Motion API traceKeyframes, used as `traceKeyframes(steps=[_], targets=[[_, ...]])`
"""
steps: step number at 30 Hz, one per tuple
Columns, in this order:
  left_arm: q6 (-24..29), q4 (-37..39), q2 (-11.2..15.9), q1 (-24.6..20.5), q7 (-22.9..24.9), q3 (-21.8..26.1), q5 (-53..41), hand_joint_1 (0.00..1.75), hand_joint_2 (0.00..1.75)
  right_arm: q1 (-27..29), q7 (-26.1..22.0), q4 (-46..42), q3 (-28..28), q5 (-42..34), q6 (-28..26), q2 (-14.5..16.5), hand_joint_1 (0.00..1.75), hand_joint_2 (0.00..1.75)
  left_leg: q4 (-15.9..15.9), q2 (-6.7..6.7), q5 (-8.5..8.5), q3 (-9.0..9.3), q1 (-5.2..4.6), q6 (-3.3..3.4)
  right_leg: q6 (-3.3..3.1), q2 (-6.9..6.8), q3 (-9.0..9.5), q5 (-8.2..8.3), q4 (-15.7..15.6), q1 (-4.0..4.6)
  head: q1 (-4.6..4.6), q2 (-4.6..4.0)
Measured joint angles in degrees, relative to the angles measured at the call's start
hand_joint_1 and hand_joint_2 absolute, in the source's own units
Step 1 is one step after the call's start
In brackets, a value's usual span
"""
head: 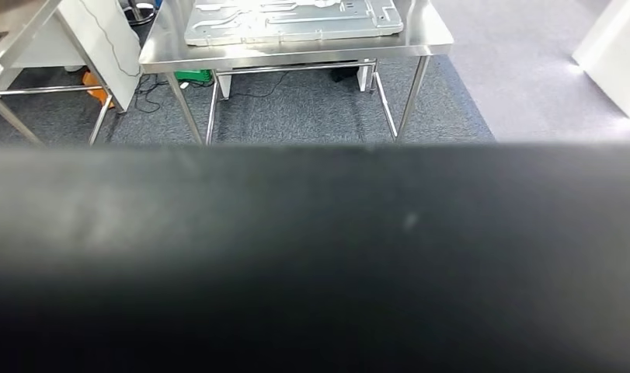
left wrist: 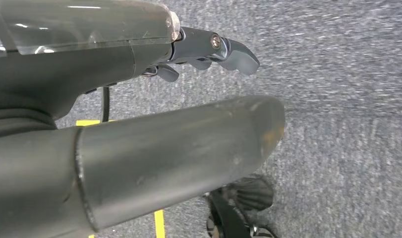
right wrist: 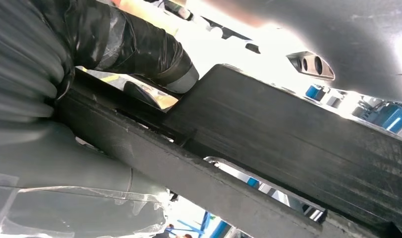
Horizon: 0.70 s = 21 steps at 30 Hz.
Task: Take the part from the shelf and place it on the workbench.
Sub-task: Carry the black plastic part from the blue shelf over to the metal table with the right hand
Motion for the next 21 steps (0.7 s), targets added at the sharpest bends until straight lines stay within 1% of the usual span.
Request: traceKeyframes(steps=[1, 2, 3, 5, 6, 7, 8, 9, 11, 12, 13, 14, 15, 16, 17, 18, 19, 20, 21], targets=[[-0.01, 0.00, 0.09, -0.02, 0.01, 0.00, 0.01, 0.00, 0.00, -0.01, 0.00, 0.00, -0.01, -0.05, -0.01, 0.02, 1.71, 1.75, -4.35, -0.06, 2.03, 1.90, -0.18, 0.54, 0.13, 0.13, 0.33, -0.24, 0.03, 0.09, 0.01, 0.00], [-0.02, 0.01, 0.15, -0.06, 0.00, 0.00, 0.01, 0.00, 0.00, 0.00, 0.01, -0.01, -0.01, -0.08, -0.01, 0.05, 1.71, 1.75, -7.82, -0.08, 3.24, 3.40, -0.38, 1.01, 0.35, 0.27, 0.55, -0.45, 0.01, 0.14, 0.00, 0.01], [-0.03, 0.01, 0.21, -0.10, -0.01, 0.00, 0.01, 0.00, 0.00, -0.01, 0.01, -0.01, -0.01, -0.09, -0.01, 0.08, 1.71, 1.75, -10.01, -0.09, 3.69, 4.31, -0.61, 1.42, 0.64, 0.35, 0.69, -0.59, -0.09, 0.14, 0.00, 0.01], [-0.05, 0.02, 0.27, -0.12, -0.02, 0.01, 0.01, 0.00, 0.00, 0.01, 0.02, -0.01, -0.03, -0.11, -0.01, 0.13, 1.71, 1.75, -11.28, -0.04, 3.47, 4.77, -0.73, 2.00, 1.42, 0.46, 0.76, -0.33, 0.24, 0.12, -0.03, 0.01], [-0.05, 0.02, 0.30, -0.09, -0.02, 0.02, 0.01, 0.00, 0.00, 0.01, 0.03, -0.01, -0.05, -0.11, -0.01, 0.13, 1.71, 1.75, -11.65, -0.04, 3.53, 5.17, -0.63, 2.25, 1.75, 0.41, 0.79, -0.31, 0.59, 0.10, -0.04, 0.00], [-0.05, 0.02, 0.30, -0.08, -0.02, 0.03, 0.01, 0.00, 0.00, -0.01, 0.03, -0.03, -0.10, -0.11, -0.01, 0.13, 1.71, 1.75, -11.97, -0.04, 3.59, 5.65, -0.48, 2.52, 2.06, 0.36, 0.58, -0.64, 1.56, 0.09, -0.05, 0.00], [-0.05, 0.02, 0.30, -0.09, -0.03, 0.03, 0.01, 0.00, 0.00, -0.06, 0.03, -0.03, -0.15, -0.11, -0.02, 0.13, 1.71, 1.75, -12.18, -0.05, 3.63, 6.16, -0.33, 2.74, 2.30, 0.31, -0.17, -1.66, 3.28, 0.06, -0.04, 0.00], [-0.06, 0.02, 0.27, -0.09, -0.04, 0.04, 0.01, 0.00, 0.00, -0.05, 0.04, -0.04, -0.19, -0.11, -0.04, 0.13, 1.71, 1.75, -12.33, -0.02, 3.60, 6.56, -0.28, 2.89, 2.55, 0.25, -1.63, -3.18, 6.08, -0.02, -0.05, 0.00], [-0.10, 0.02, 0.22, -0.08, -0.10, 0.06, 0.01, 0.00, 0.00, 0.02, 0.04, -0.03, -0.24, -0.11, -0.07, 0.13, 1.71, 1.75, -12.32, 0.01, 3.30, 6.87, -0.30, 3.03, 2.98, 0.19, -6.08, -6.35, 13.55, -0.11, -0.06, 0.00], [-0.14, 0.02, 0.20, -0.06, -0.15, 0.08, 0.01, 0.00, 0.00, 0.09, 0.03, -0.02, -0.25, -0.11, -0.08, 0.13, 1.71, 1.75, -12.32, 0.02, 3.05, 7.08, -0.31, 3.00, 3.13, 0.16, -7.99, -6.90, 16.14, -0.20, -0.07, 0.00], [-0.18, 0.02, 0.19, -0.05, -0.24, 0.09, 0.01, 0.00, 0.00, 0.12, 0.03, -0.02, -0.26, -0.11, -0.09, 0.13, 1.71, 1.75, -12.32, 0.02, 2.74, 7.39, -0.29, 2.90, 3.22, 0.12, -9.00, -6.32, 16.85, -0.29, -0.06, 0.00], [-0.22, 0.02, 0.18, -0.05, -0.34, 0.11, 0.01, 0.00, 0.00, 0.14, 0.02, -0.02, -0.26, -0.10, -0.11, 0.13, 1.71, 1.75, -12.34, 0.01, 2.35, 7.86, -0.24, 2.76, 3.21, 0.05, -8.79, -4.50, 15.20, -0.38, -0.06, 0.01], [-0.27, 0.02, 0.17, -0.06, -0.46, 0.12, 0.00, 0.00, 0.00, 0.14, 0.02, -0.02, -0.27, -0.09, -0.14, 0.13, 1.71, 1.75, -12.35, -0.01, 1.91, 8.44, -0.15, 2.57, 3.18, -0.05, -7.57, -1.91, 11.65, -0.46, -0.05, 0.01], [-0.31, 0.02, 0.17, -0.07, -0.56, 0.13, -0.01, 0.00, 0.00, 0.14, 0.02, -0.03, -0.27, -0.08, -0.18, 0.13, 1.71, 1.75, -12.39, -0.01, 1.47, 9.03, -0.08, 2.29, 3.09, -0.22, -5.90, 0.37, 7.46, -0.46, -0.05, 0.01], [-0.34, 0.02, 0.18, -0.09, -0.63, 0.14, -0.01, 0.00, 0.00, 0.14, 0.02, -0.03, -0.27, -0.07, -0.22, 0.13, 1.71, 1.75, -12.44, -0.04, 1.04, 9.52, -0.05, 1.94, 2.82, -0.40, -4.49, 1.21, 4.01, -0.38, -0.05, 0.01], [-0.36, 0.02, 0.20, -0.11, -0.67, 0.14, -0.02, 0.00, 0.00, 0.15, 0.02, -0.03, -0.27, -0.06, -0.26, 0.13, 1.71, 1.75, -12.61, -0.03, 0.64, 9.80, -0.05, 1.52, 2.48, -0.53, -3.58, 1.30, 1.84, -0.24, -0.05, 0.00], [-0.37, 0.02, 0.22, -0.11, -0.69, 0.15, -0.03, 0.00, 0.00, 0.19, 0.01, -0.04, -0.29, -0.05, -0.30, 0.13, 1.71, 1.75, -12.67, 0.03, 0.45, 10.19, -0.12, 1.05, 1.98, -0.52, -3.18, 0.88, 0.86, -0.14, -0.05, 0.01], [-0.40, 0.02, 0.24, -0.10, -0.71, 0.15, -0.04, 0.00, 0.00, 0.23, -0.01, -0.04, -0.30, -0.05, -0.33, 0.13, 1.71, 1.75, -12.62, 0.08, 0.39, 10.49, -0.18, 0.62, 1.41, -0.41, -3.01, 0.39, 0.71, -0.07, -0.07, 0.01], [-0.44, 0.02, 0.26, -0.10, -0.72, 0.15, -0.06, 0.00, 0.00, 0.30, -0.02, -0.05, -0.31, -0.05, -0.34, 0.14, 1.71, 1.75, -12.50, 0.16, 0.29, 10.81, -0.17, 0.26, 0.93, -0.25, -2.55, 0.77, 0.55, -0.10, -0.10, 0.01]])
